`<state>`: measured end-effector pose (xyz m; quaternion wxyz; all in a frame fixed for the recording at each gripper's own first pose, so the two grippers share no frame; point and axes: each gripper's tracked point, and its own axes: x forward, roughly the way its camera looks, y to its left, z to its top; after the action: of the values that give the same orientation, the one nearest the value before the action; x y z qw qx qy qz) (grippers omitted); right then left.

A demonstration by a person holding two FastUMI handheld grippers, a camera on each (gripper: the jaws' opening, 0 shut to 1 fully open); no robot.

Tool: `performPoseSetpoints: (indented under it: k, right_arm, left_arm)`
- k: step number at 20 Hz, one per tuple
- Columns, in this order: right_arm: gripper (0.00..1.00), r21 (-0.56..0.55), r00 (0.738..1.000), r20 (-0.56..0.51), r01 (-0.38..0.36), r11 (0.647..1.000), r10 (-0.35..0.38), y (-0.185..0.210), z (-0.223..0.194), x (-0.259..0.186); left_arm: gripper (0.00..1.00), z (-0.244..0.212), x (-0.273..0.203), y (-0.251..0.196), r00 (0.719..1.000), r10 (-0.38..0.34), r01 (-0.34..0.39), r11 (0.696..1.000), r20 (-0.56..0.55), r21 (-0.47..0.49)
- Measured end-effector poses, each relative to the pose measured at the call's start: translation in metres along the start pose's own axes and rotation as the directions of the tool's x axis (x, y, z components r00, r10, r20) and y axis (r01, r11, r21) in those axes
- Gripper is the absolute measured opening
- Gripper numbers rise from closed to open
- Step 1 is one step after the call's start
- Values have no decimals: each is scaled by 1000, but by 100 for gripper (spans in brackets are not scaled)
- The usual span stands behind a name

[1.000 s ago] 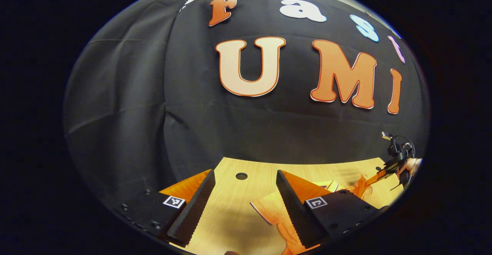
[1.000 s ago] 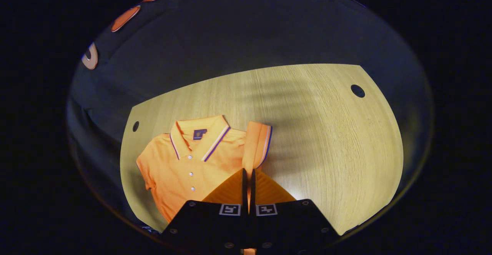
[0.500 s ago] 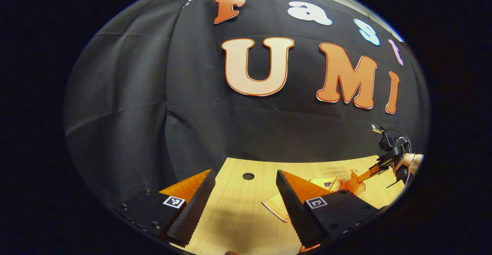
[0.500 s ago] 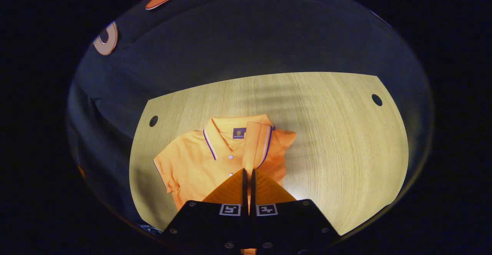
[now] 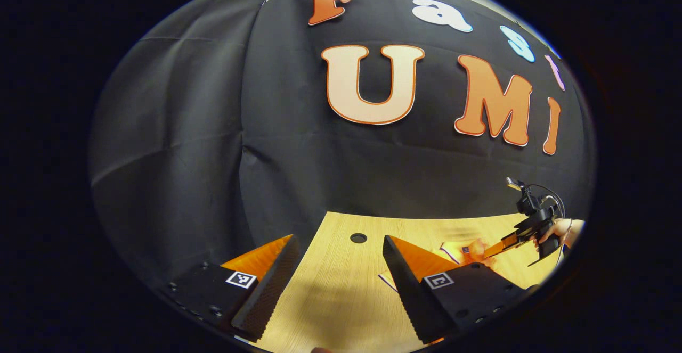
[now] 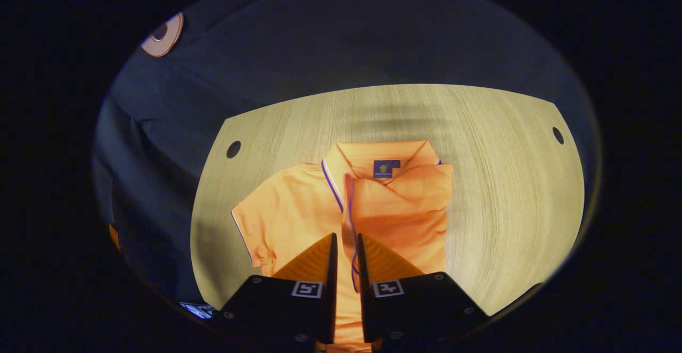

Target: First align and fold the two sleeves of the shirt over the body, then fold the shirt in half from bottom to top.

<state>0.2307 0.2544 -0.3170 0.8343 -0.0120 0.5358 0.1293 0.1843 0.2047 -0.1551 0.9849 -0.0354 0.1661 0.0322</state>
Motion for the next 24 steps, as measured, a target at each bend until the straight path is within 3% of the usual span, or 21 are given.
performPoseSetpoints:
  k: [1,3,4,5,11,18,21,24]
  right_arm:
    - [28,-1,1000,5,-9,1000,9,2,1,0]
    - [59,-18,999,32,1,1000,-1,1,3,-1]
    - [92,-27,999,41,14,1000,-13,-1,3,-2]
    - [100,-37,998,54,24,999,-22,-3,6,-4]
    - [99,-42,988,150,45,998,-38,-13,16,-27]
    - [99,-29,954,294,77,997,-65,-34,35,-76]
    - [98,-49,924,374,106,993,-80,-45,44,-108]
    - [98,-72,886,450,159,985,-111,-63,49,-137]
  left_arm:
    - [98,0,1,0,1000,1,-1,1000,-3,-3]
    - [98,-4,1,-3,1000,-1,1,1000,-10,-12]
    - [98,-5,1,-4,1000,-7,6,1000,-12,-17]
    - [98,-6,2,-7,1000,-8,8,1000,-15,-19]
    - [98,-19,7,-28,998,-36,34,999,-59,-34]
    - [98,-58,29,-67,980,-87,80,996,-176,-50]
    - [98,-92,40,-90,954,-134,116,990,-267,-81]
    - [98,-127,52,-108,912,-143,104,987,-385,-119]
